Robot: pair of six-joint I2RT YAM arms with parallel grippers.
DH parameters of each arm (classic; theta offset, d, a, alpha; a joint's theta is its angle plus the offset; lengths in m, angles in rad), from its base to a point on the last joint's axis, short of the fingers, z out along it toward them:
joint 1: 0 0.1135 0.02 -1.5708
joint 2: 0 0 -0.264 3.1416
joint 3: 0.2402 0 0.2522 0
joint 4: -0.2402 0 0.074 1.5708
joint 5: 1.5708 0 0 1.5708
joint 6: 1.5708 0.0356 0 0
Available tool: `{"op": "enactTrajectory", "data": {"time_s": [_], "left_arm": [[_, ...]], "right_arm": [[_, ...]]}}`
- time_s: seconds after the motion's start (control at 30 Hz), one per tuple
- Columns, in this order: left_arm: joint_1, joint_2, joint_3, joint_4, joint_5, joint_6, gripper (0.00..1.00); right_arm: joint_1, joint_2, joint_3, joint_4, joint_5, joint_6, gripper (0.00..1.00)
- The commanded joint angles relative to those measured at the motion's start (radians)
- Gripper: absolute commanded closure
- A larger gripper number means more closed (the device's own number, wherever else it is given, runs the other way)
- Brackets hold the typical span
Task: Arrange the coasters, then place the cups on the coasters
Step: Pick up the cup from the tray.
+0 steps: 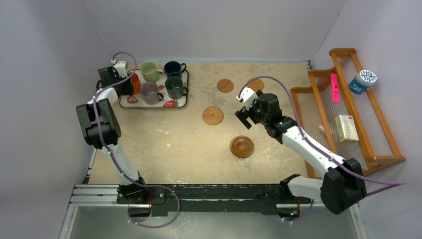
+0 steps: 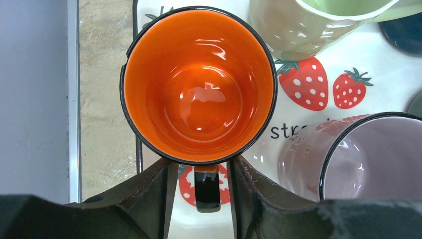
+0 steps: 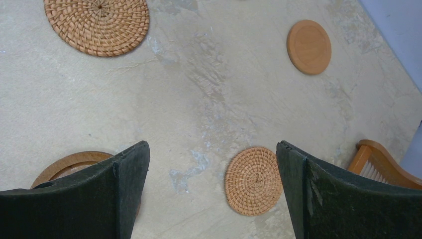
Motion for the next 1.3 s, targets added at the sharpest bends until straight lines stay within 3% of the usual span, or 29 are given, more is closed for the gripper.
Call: {"op": "enactTrajectory", "data": {"time_s": [0.0,0.23,0.33,1.03,1.27], "left_arm": [[0.005,-0.003,-0.007,0.042,-0.004,-0.009,0.6],[0.006,-0.012,-0.007,0.038,-0.005,-0.006,0.81],[0.009,-0.02,-0.009,0.037,-0.007,-0.009,1.0],[0.054,-0.289,-0.032,0.054,0.017,-0.08,1.0],[0.052,-0.411,-0.061,0.01,0.089,-0.107,1.0]], "right_arm": [[0.002,-0.01,-0.009,0.024,0.003,-0.011,0.01],[0.001,-0.012,-0.008,0.024,0.007,-0.012,0.01],[0.001,-0.014,-0.007,0.025,0.007,-0.014,0.01],[0.001,-0.021,-0.011,0.028,0.005,-0.016,0.01],[0.001,-0.031,-0.009,0.029,0.023,-0.02,0.01]]}}
